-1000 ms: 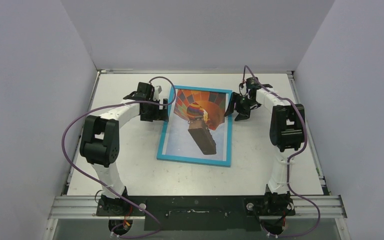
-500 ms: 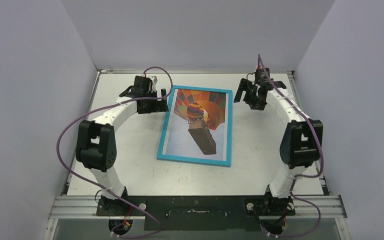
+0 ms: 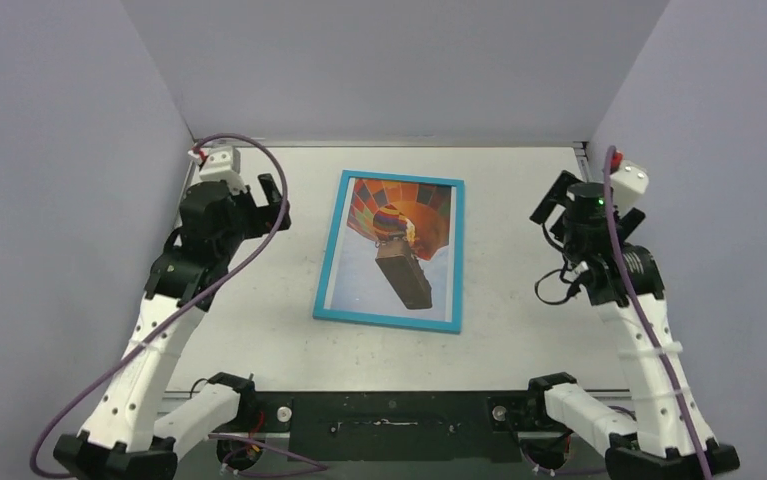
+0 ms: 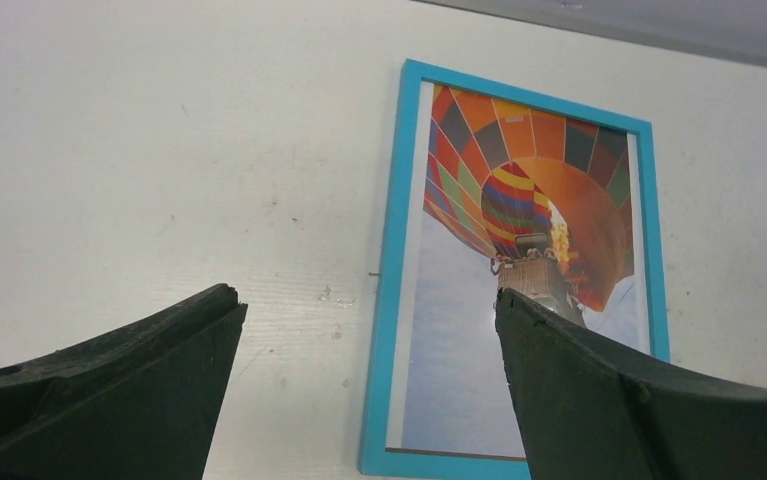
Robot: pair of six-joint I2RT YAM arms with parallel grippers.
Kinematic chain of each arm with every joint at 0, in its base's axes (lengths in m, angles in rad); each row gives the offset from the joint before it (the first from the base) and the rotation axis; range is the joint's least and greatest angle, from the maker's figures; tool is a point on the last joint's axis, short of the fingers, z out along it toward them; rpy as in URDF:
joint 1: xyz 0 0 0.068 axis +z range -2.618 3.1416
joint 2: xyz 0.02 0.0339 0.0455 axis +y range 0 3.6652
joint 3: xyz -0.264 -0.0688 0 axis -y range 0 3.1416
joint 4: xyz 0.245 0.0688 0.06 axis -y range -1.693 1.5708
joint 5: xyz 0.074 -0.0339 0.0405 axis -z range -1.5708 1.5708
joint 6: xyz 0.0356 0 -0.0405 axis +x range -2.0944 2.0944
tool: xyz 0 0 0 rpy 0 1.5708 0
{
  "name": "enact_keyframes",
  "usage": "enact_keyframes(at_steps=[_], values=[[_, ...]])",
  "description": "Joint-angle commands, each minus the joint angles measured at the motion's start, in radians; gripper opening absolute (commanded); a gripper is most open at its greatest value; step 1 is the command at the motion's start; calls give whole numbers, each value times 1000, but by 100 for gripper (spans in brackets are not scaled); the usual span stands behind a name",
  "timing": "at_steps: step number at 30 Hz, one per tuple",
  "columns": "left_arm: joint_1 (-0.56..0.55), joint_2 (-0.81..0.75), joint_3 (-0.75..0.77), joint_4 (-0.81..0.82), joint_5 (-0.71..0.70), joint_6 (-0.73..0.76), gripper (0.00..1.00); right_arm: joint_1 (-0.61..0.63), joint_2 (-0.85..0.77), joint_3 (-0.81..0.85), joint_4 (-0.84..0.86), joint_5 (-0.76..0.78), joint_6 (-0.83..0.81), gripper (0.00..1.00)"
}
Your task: Put the photo into the frame
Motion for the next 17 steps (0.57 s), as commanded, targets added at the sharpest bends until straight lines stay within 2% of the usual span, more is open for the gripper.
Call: enact_keyframes(at_steps=[1,8,17], values=[[-3,-173,-33,-130,-120,-31,97,0,-159,25,-148,221,10,100],[-1,-351,4,-269,-158,-20,97,0,-309,66,-234,286,-7,100],[-1,-405,66,-402,-156,-27,97,0,-330,126,-295,280,-2,100]])
